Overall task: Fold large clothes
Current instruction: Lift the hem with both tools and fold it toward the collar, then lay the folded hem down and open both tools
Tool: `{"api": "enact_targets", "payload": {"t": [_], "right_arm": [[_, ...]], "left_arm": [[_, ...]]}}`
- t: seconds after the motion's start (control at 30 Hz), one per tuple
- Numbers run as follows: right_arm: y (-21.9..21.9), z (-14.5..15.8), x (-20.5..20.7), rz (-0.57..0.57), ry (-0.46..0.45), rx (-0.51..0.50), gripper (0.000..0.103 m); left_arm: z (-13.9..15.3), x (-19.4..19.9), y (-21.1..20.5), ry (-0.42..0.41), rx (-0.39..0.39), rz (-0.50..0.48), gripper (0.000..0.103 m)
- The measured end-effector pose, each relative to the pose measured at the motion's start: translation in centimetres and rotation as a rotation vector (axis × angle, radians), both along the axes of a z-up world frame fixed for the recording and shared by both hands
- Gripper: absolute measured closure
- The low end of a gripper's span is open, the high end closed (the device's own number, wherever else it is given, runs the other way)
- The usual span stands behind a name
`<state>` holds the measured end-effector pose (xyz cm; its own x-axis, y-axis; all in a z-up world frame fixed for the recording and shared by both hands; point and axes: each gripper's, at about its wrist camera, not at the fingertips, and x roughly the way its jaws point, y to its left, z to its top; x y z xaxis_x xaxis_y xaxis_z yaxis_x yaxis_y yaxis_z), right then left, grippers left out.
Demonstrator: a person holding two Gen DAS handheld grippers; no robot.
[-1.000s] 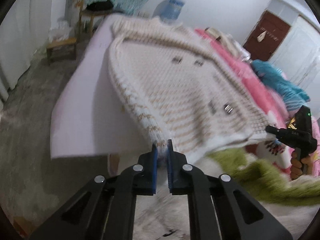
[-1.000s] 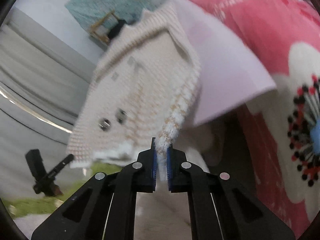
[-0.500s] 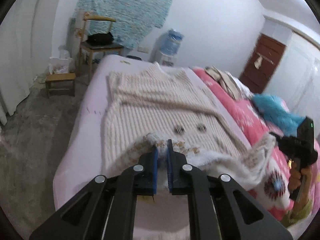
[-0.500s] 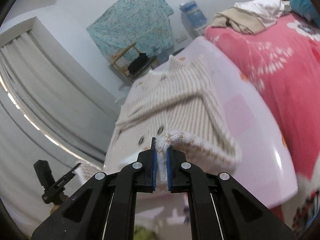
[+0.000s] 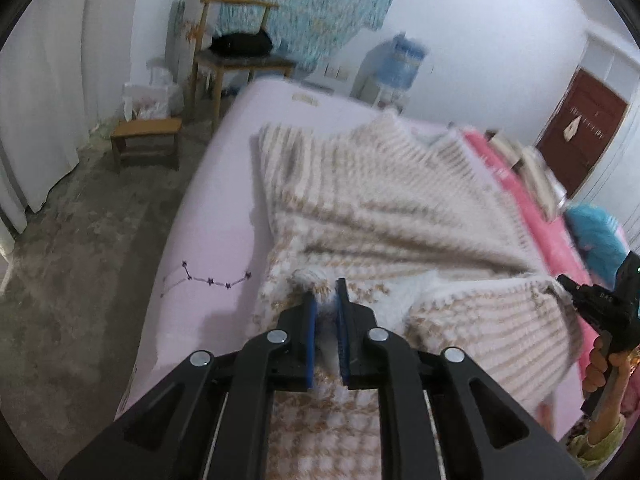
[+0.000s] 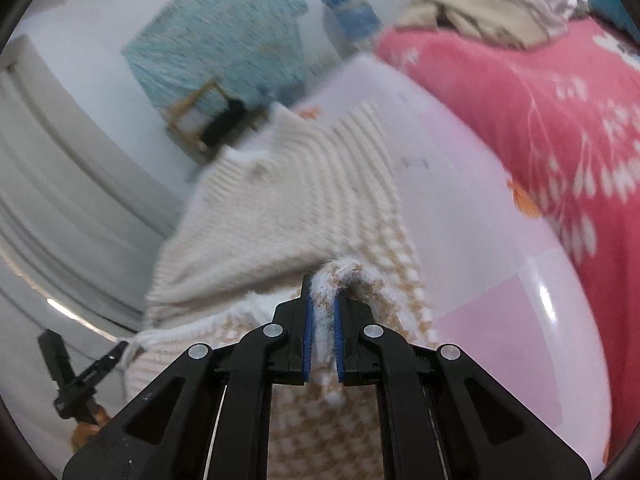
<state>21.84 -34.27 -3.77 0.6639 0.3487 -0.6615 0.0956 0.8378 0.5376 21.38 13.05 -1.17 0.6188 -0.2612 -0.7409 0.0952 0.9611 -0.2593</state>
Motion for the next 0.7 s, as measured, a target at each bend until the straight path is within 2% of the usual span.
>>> {"api": "enact_targets", "payload": {"t": [0.1,0.17,0.2,0.23,0.3,0.33,0.37,0.57,0.7], "right_arm": [[-0.4,-1.7,0.4,0.005,0.057,0.040,0.089],[-0.8,-1.6,0.0,0.016,0.054,0.083,0.078],[-0.9,-1.4,-0.3,0.017,0.049,0.094,0.068],[-1.1,-1.0,-0.6,0.015,0.037,0.102,0.054],[-1.2,0.1,-1.4,-0.004,0.008,0.083,0.042],[-1.3,0.7,-1.8,-0.015,0.000,0.060,0.039],[-1.3,1.1,-2.2,-0.030,-0.003,0.033,0.038],[-1.6,2.1,-6.2,-0.035,-0.002,0.003,0.033],[-1.3,2.1,-10.0,-0.029,0.023,-0.033,0.030]], "left_arm": [[-0.8,0.5,0.3,0.048,-0.033,-0.010,0.091],[-0.8,0.5,0.6,0.062,-0.061,-0.014,0.086],[-0.6,0.4,0.8,0.058,-0.076,-0.019,0.085],[-0.4,0.1,0.9,0.050,-0.087,-0.025,0.079],[0.6,-0.7,1.0,0.021,-0.088,-0.022,0.060],[1.1,-1.1,1.2,-0.005,-0.072,-0.005,0.045],[1.9,-2.0,1.5,-0.049,-0.053,0.014,0.042],[3.7,-6.1,2.0,-0.064,-0.095,-0.025,0.042],[2.7,-9.9,1.0,-0.019,-0.148,-0.108,0.042]]}}
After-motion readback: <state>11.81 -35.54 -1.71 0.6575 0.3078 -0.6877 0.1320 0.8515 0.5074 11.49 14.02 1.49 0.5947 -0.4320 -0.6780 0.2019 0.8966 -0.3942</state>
